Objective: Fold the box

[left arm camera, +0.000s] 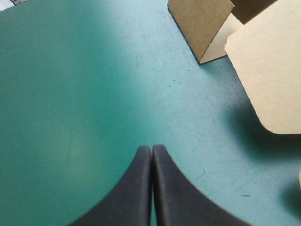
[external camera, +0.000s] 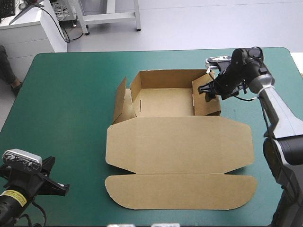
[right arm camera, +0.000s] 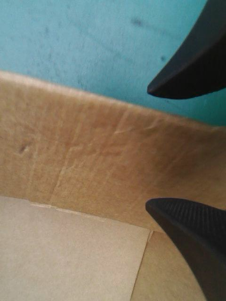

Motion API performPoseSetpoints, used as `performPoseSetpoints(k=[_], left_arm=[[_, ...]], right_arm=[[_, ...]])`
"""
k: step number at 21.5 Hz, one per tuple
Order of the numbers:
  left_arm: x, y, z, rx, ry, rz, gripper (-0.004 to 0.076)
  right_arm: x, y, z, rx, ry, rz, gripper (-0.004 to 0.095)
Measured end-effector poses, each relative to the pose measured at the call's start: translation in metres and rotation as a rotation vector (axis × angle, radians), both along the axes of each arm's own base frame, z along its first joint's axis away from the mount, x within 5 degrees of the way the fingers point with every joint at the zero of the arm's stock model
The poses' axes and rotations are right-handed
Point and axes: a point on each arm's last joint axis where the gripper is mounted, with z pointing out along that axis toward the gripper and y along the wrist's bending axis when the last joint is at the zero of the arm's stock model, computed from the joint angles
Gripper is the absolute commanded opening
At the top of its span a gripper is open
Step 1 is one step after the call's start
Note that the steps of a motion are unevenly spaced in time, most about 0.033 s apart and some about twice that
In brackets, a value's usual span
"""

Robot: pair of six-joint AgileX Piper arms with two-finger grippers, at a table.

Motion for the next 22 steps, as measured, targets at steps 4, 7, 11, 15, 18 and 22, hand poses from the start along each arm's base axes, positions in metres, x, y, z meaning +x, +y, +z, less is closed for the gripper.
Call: performPoseSetpoints(k=[4,7,11,15,18,22], left_arm=[[0.0,0.0,0.0,-0.001,0.0,0.0,-0.0008],[0.0,0.0,0.0,-0.001,0.0,0.0,-0.0008],[0.0,0.0,0.0,-0.003,0.001,0.0,-0.0008],[0.0,0.0,0.0,-0.003,0.001,0.0,-0.0008],[0.0,0.0,0.0,-0.004,0.002,-0.001,-0.0008],[0.0,0.0,0.0,-0.005,0.0,-0.001,0.0017]], right_arm=[[0.013,0.004,-0.034,0.018,0.082,-0.007,0.037],[0.017,0.004,-0.044,0.016,0.105,-0.025,-0.0017],[0.017,0.002,-0.042,-0.008,0.094,-0.04,-0.001],[0.012,-0.002,-0.002,-0.026,-0.017,-0.048,-0.0013],[-0.01,-0.01,0.058,-0.052,-0.177,-0.07,-0.0013],[-0.047,-0.021,0.114,-0.087,-0.328,-0.102,-0.0013]])
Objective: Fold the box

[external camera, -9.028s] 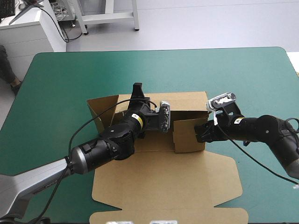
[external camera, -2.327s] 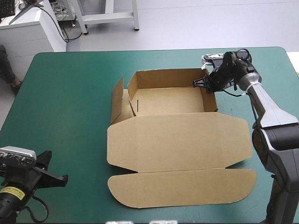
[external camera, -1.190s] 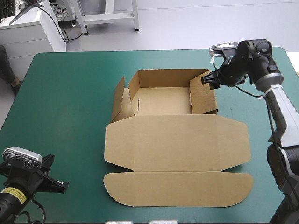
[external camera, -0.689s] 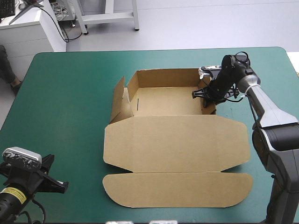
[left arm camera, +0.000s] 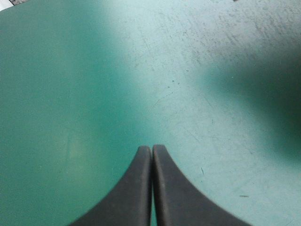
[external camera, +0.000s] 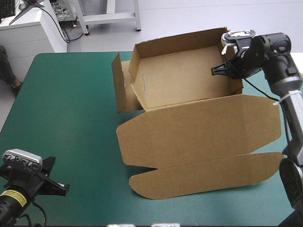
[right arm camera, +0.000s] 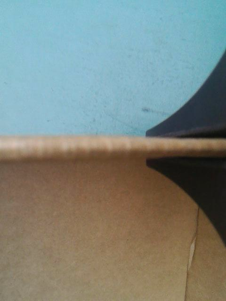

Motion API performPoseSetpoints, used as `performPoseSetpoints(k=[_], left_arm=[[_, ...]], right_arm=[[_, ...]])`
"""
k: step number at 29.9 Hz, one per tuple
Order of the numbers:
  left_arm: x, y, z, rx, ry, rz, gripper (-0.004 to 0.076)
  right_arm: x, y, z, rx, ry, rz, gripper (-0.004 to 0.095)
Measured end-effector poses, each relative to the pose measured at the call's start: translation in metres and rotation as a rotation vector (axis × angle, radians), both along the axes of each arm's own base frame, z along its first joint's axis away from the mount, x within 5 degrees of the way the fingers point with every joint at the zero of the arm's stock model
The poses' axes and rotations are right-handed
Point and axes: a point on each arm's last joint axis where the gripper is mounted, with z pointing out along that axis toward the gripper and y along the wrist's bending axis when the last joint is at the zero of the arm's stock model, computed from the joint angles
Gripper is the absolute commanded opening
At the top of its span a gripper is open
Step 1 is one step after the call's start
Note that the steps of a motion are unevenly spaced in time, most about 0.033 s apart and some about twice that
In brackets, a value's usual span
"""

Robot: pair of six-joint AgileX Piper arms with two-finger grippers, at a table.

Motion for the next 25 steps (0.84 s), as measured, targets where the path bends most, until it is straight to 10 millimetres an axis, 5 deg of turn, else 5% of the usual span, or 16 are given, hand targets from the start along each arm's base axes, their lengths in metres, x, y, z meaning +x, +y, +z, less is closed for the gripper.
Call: performPoseSetpoints(k=[10,25], left_arm=[[0.0,-0.001,0.0,0.036,-0.011,-0.038,0.0489],[0.005,-0.013,0.014,-0.124,-0.059,-0.076,0.0505]], right_arm=[[-0.046,-0.007,0.05,0.011,-0.147,-0.006,-0.0013],[-0.05,-0.006,0.053,0.036,-0.154,0.004,-0.0013]])
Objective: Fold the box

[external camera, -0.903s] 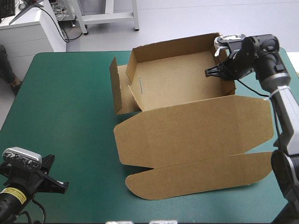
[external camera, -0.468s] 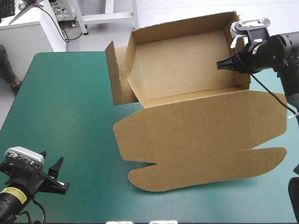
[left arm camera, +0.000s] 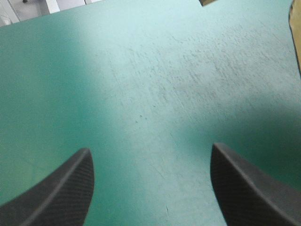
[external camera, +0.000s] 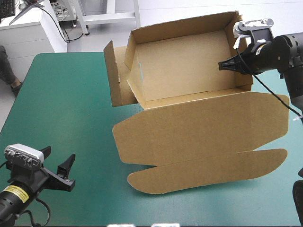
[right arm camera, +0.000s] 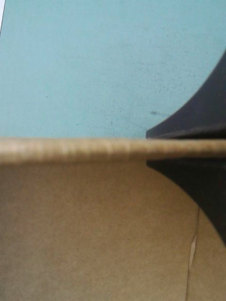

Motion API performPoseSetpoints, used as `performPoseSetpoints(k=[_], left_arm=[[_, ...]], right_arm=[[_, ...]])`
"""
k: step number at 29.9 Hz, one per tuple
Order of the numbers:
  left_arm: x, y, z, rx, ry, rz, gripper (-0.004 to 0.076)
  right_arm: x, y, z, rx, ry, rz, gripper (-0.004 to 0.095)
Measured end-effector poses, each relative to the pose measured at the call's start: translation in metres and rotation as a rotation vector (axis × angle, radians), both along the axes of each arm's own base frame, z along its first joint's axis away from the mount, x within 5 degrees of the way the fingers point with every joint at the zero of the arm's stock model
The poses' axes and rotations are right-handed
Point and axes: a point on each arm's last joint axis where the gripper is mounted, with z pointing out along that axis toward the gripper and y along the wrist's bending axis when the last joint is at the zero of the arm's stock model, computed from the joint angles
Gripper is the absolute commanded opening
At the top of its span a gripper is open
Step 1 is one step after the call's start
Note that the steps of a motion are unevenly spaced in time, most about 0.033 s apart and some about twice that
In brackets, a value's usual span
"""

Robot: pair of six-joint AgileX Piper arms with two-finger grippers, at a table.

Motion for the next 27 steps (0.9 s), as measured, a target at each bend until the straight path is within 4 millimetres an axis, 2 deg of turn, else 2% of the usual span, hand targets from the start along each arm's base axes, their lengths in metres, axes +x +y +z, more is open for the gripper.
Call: performPoseSetpoints(k=[4,7,12,16,19,22,27], left_arm=[[0.018,-0.004,0.025,0.027,-0.019,0.024,0.0505],[0.04,-0.012,0.049,0.037,-0.015,0.044,0.0505],[0.094,-0.032,0.078,0.082,0.103,0.083,0.0505],[0.141,-0.033,0.09,0.105,0.192,0.175,0.0492],[0.176,-0.022,0.09,0.109,0.261,0.233,0.0479],[0.203,-0.002,0.086,0.049,0.326,0.251,0.0479],[0.244,0.032,0.057,-0.163,0.428,0.199,0.0479]], right_arm=[[0.0,0.001,0.0,0.013,0.002,0.008,-0.0013],[0.0,0.002,0.0,0.024,0.003,0.013,-0.0013],[0.0,0.003,0.0,0.025,0.003,0.014,-0.0013],[0.0,0.003,0.0,0.025,0.003,0.016,-0.0013],[0.0,0.003,0.0,0.022,0.003,0.019,-0.0013],[0.0,0.003,0.0,0.02,0.002,0.021,-0.0013],[0.0,0.003,0.0,0.019,0.002,0.022,-0.0013]])
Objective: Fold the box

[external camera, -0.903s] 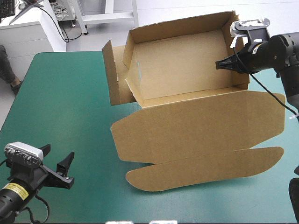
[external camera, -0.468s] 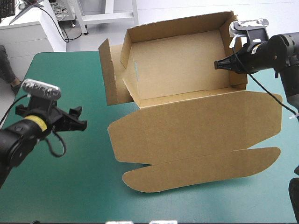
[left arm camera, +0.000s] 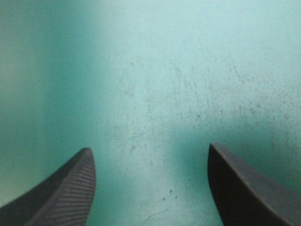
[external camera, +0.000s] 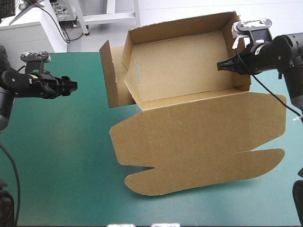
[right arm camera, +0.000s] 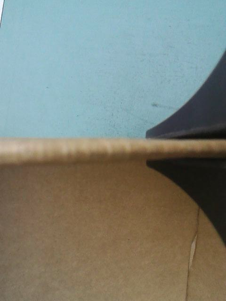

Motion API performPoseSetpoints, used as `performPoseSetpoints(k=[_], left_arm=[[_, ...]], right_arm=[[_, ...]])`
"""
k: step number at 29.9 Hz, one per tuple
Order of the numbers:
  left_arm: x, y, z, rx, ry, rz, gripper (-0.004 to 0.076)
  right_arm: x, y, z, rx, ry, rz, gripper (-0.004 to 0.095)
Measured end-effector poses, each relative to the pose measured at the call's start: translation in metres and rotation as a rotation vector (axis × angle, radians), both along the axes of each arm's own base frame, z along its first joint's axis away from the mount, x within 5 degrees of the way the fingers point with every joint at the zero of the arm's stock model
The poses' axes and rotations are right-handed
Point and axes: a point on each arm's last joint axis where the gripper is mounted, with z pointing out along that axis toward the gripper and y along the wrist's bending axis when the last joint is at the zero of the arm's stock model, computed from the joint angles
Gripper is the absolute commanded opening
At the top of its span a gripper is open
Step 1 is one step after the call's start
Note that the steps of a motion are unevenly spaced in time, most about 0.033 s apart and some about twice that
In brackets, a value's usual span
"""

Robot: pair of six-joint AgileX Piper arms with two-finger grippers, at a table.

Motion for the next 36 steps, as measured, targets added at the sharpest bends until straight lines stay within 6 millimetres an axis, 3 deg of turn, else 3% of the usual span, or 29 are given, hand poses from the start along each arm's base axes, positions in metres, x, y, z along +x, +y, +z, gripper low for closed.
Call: performPoseSetpoints(k=[3,6,13,18,26,36], left_arm=[[0.024,0.009,-0.025,-0.115,0.036,-0.035,0.0479],[0.045,0.005,-0.048,-0.222,0.06,-0.097,0.0479],[0.079,-0.028,-0.091,-0.45,0.101,-0.232,0.0476],[0.088,-0.053,-0.105,-0.503,0.115,-0.283,0.0476],[0.081,-0.091,-0.089,-0.67,0.068,-0.437,0.0471],[0.046,-0.101,-0.028,-0.689,-0.066,-0.549,0.0462]], right_arm=[[0.0,0.0,0.0,0.0,0.0,0.0,-0.0013],[0.0,0.0,0.0,0.0,0.0,0.0,-0.0013],[0.0,0.0,0.0,0.0,0.0,0.0,-0.0013],[0.0,0.0,0.0,-0.003,0.0,0.003,-0.0013],[0.0,0.0,0.0,-0.014,-0.003,0.015,-0.0013],[0.001,0.0,-0.001,-0.017,0.001,0.016,-0.0013]])
